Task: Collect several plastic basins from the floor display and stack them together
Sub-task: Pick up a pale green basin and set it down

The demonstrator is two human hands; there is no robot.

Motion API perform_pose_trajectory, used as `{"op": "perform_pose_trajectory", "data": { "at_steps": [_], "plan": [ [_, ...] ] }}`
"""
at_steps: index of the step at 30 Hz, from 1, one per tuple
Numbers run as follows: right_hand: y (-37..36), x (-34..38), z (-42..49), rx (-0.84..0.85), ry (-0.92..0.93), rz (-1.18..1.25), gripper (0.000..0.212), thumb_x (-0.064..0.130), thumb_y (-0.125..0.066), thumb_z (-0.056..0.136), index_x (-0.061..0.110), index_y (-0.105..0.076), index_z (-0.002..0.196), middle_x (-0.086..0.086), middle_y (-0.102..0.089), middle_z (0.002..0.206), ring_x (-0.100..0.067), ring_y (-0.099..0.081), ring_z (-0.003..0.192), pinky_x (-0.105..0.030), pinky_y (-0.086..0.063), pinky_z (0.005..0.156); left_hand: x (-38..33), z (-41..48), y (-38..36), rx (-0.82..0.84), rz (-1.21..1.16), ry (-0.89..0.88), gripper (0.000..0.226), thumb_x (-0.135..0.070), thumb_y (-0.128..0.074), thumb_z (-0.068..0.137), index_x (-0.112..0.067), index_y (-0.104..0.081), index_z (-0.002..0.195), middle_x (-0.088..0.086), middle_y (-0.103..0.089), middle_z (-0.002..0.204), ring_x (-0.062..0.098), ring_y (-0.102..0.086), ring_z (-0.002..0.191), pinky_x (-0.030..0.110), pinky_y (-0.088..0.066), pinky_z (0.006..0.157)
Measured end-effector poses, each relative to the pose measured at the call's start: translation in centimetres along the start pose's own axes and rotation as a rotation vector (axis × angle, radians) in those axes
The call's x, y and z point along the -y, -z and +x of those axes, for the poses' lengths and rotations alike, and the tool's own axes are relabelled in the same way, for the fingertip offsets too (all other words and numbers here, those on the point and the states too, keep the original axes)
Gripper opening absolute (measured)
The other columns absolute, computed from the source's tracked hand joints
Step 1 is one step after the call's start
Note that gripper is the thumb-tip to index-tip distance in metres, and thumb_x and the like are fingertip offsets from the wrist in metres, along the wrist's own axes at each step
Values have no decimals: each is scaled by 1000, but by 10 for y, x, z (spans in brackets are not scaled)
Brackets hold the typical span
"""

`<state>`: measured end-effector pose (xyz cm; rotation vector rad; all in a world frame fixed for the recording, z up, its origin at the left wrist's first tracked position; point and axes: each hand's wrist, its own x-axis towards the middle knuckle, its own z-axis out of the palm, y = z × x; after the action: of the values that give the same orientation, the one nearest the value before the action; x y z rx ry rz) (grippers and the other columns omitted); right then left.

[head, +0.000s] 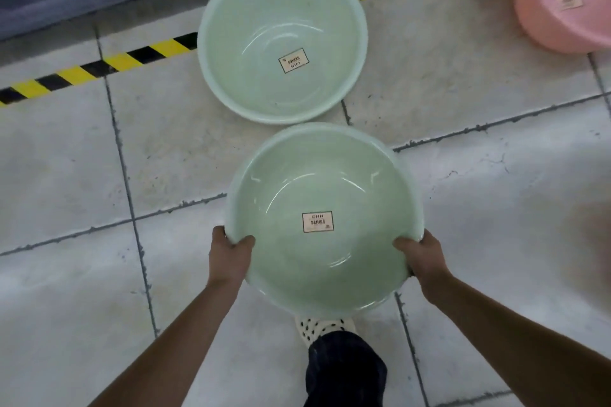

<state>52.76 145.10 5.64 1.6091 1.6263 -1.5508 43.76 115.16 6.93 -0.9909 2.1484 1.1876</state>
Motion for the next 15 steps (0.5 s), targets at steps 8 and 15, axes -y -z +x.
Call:
{"op": "perform_pose_trajectory", "data": {
  "at_steps": [8, 15],
  "plan": [
    [19, 107, -91, 31, -1, -6, 34, 17, -65, 62, 14, -70, 96, -13, -75, 91, -39, -70, 88, -53, -58, 73, -112, -66, 77, -54, -73, 1, 41, -23, -60, 62, -8, -51, 99, 11, -65, 89, 31, -64, 80, 42, -53, 68],
    [-8, 260, -88, 53, 159, -44, 29, 19, -67, 64, 17, -68, 92, -6, -73, 88, -34, -69, 88, -44, -56, 77, -225, -33, 88, -186, -162, -27, 35, -5, -67, 77, -7, -54, 110, 13, -63, 97, 32, -62, 88, 36, -47, 70]
  ]
}}
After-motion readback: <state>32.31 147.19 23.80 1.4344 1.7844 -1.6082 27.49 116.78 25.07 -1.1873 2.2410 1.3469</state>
